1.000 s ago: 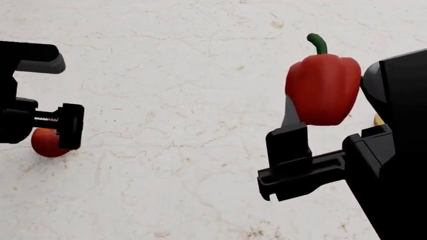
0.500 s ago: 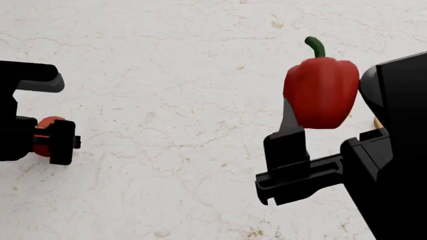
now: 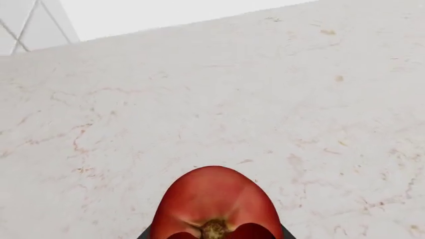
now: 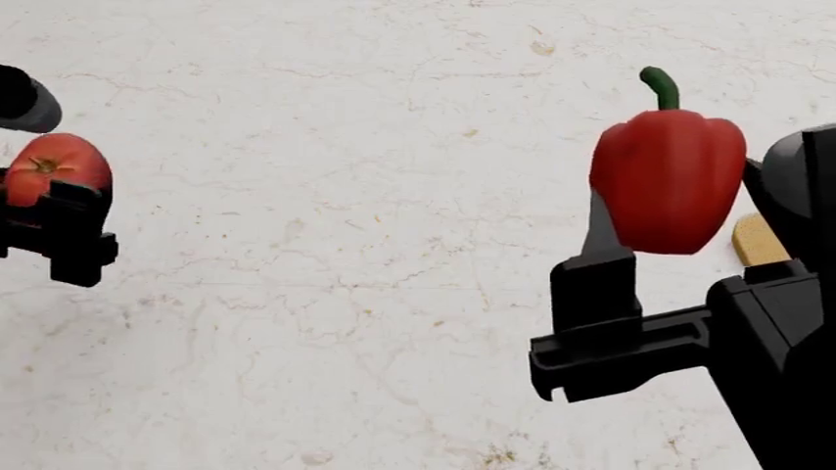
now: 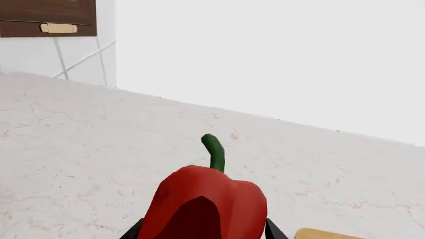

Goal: Place the avocado, onion, tomato and bell pepper on the cutting board.

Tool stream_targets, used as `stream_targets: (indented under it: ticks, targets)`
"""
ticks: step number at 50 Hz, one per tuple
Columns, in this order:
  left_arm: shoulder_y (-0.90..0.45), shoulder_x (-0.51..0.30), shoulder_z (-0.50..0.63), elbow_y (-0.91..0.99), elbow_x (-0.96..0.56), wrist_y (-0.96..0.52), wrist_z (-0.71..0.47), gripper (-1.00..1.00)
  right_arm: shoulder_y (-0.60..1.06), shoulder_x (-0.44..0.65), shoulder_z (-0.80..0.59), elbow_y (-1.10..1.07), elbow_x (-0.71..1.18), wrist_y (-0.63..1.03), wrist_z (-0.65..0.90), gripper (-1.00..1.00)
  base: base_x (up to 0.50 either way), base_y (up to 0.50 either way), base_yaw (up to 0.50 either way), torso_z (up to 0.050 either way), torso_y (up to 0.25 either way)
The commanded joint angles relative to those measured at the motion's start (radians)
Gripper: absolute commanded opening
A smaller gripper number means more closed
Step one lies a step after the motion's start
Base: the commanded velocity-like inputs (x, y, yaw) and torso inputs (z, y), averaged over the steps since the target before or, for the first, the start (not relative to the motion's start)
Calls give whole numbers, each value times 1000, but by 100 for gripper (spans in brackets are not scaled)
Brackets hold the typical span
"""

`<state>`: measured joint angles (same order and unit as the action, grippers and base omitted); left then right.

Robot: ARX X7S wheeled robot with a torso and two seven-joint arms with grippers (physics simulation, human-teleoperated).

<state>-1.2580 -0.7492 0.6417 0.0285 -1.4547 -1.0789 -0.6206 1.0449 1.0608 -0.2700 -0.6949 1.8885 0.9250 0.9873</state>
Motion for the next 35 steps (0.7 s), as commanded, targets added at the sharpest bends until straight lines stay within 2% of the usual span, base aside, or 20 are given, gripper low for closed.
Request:
stream_targets:
  ticks: [1,11,19,24,29,35]
  targets:
    - [15,-61,-114,234,-117,18,-129,-100,-3,5,71,6,-45,-14,-17,-100,0,0,0,0,0]
    - [57,-101,-191,407,-201,87,-206,-100,-49,33,99,-20,-65,-31,-3,-100,0,0,0,0,0]
    - [35,-87,-188,442,-221,87,-257,-100,-49,73,128,-42,-24,-47,20,-100,0,0,0,0,0]
    - [37,-103,-203,467,-243,99,-284,-100,-122,82,169,-69,-41,-83,19,-100,0,0,0,0,2]
    - [66,-126,-227,484,-254,125,-294,-100,-125,80,169,-72,-35,-88,27,-100,0,0,0,0,0]
    - [91,-143,-244,501,-258,146,-300,-100,-120,76,163,-71,-25,-90,39,-100,0,-464,0,0,0]
